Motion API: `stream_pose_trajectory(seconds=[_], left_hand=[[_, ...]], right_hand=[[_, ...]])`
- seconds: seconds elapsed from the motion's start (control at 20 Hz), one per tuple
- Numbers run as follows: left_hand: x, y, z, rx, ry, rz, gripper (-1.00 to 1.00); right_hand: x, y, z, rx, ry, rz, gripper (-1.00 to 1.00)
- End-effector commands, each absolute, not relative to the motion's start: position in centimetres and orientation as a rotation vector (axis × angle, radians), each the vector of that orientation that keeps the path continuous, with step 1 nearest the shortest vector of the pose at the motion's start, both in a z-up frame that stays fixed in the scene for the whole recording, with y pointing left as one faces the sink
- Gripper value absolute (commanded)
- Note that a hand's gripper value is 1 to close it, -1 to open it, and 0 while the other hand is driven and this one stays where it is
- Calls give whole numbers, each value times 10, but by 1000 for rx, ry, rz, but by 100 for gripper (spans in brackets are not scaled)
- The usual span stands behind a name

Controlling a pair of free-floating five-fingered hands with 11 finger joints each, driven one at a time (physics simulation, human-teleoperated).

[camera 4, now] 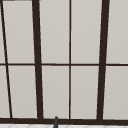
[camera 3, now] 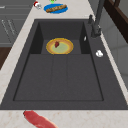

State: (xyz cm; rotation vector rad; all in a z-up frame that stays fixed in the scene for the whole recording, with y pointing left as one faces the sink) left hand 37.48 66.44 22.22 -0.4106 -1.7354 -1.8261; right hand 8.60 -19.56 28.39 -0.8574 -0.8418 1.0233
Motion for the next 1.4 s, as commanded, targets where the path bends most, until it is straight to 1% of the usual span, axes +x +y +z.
stream_pose_trajectory(seconds=[0.0, 0.6, 1.1, 1.35], left_hand=[[380, 658, 249, -455, -1720, -1872, 100], [385, 611, 314, -450, -1723, -1881, 100], [383, 544, 330, -377, -1730, -1872, 100], [375, 508, 331, -376, -1720, -1871, 100]], right_hand=[[86, -196, 284, -857, -842, 1023, 0], [86, -196, 284, -857, -842, 1023, 0], [86, -196, 284, -857, -842, 1023, 0], [86, -196, 284, -857, -842, 1023, 0]])
